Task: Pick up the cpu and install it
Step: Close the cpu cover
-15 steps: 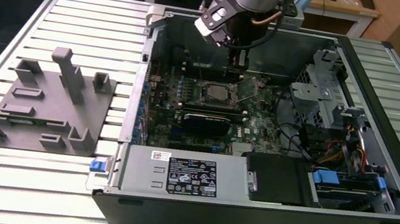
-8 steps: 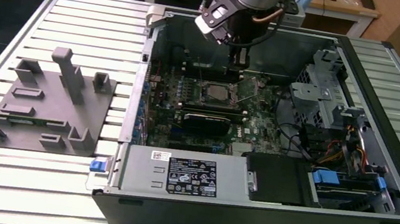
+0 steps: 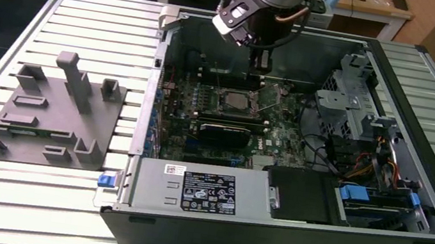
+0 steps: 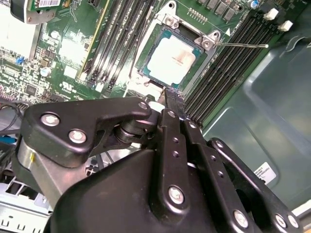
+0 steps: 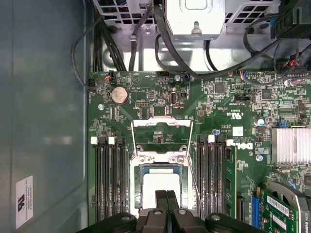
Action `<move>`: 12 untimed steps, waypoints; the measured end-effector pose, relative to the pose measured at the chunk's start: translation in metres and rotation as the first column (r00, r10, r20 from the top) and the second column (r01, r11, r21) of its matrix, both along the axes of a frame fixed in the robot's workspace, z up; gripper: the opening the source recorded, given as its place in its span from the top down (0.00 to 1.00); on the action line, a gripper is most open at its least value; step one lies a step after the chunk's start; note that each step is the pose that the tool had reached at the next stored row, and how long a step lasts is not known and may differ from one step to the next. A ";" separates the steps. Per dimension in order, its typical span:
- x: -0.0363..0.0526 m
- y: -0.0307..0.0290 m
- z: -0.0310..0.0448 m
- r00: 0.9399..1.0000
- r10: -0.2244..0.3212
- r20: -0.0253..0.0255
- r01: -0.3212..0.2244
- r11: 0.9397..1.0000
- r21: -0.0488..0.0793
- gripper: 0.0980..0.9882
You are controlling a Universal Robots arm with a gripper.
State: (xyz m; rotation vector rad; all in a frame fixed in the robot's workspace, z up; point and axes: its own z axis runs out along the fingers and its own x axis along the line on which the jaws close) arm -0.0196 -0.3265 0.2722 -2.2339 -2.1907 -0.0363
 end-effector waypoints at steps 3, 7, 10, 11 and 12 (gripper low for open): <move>0.0000 0.0000 0.0020 1.000 0.000 0.000 0.000 1.000 0.000 0.99; 0.0000 0.0000 0.0056 1.000 0.000 0.000 0.000 1.000 0.000 0.99; 0.0000 -0.0001 0.0069 1.000 0.000 0.000 0.000 1.000 0.001 0.99; 0.0000 -0.0001 0.0070 1.000 0.000 0.000 0.000 1.000 0.001 0.99; 0.0000 -0.0003 0.0071 1.000 0.000 0.000 0.000 1.000 0.001 0.99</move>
